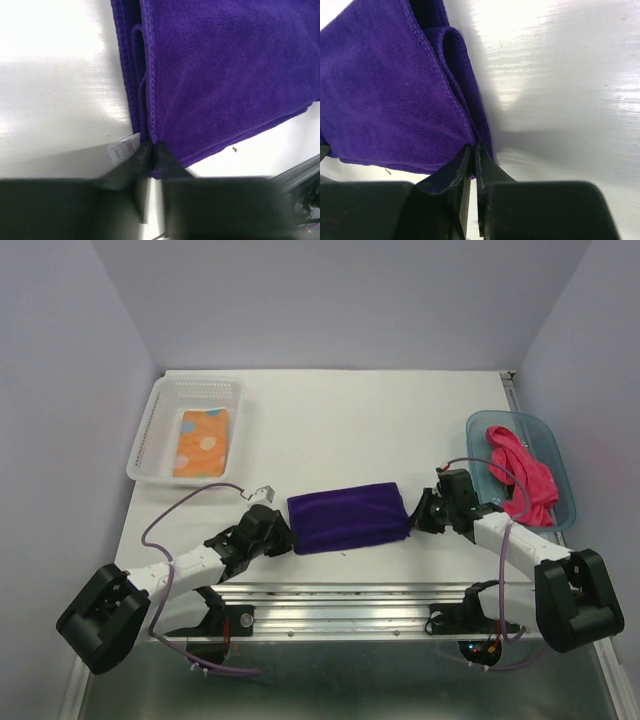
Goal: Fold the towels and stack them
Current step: Fold the towel
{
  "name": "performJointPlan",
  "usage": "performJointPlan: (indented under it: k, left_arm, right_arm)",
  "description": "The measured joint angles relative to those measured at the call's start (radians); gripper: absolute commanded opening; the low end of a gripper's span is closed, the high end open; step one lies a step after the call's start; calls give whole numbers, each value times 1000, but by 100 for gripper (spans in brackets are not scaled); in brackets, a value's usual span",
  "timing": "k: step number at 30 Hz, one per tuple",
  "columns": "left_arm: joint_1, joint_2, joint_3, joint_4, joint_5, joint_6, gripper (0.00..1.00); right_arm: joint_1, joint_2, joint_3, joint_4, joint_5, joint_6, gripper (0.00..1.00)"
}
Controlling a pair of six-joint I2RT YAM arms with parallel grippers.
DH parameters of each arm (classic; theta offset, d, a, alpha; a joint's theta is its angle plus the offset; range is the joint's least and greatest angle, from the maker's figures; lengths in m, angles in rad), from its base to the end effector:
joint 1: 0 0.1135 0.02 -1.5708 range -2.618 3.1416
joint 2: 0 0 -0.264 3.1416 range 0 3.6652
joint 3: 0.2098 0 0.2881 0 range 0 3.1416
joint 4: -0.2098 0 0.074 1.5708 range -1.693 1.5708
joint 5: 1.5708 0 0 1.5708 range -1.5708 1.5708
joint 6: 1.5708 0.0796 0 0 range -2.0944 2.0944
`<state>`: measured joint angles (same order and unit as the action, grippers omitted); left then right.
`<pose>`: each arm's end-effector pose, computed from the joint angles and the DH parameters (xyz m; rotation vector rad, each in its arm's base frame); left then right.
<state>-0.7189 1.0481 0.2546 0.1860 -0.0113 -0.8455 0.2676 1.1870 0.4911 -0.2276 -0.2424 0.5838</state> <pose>0.1923 -0.1671 0.0958 -0.1533 2.3104 -0.8438 0.2525 0.0890 0.1030 0.3016 2.5599 0.6425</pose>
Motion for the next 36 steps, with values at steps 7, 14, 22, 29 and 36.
performJointPlan:
  k: [7,14,22,29,36]
  left_arm:
    - [-9,-43,7,5,16,-6,95]
    - [-9,-150,37,-120,-12,14,99]
    - [-8,-2,195,-189,-124,36,98]
    - [-8,199,282,-238,-162,41,84]
    - [-8,238,293,-254,-184,36,75]
  right_arm:
    - [0,0,-23,-2,2,8,73]
    - [1,-111,-21,-38,12,-23,100]
    - [1,-161,8,-56,18,-41,100]
    - [1,-159,9,-59,21,-49,100]
    - [1,-159,9,-58,27,-53,100]
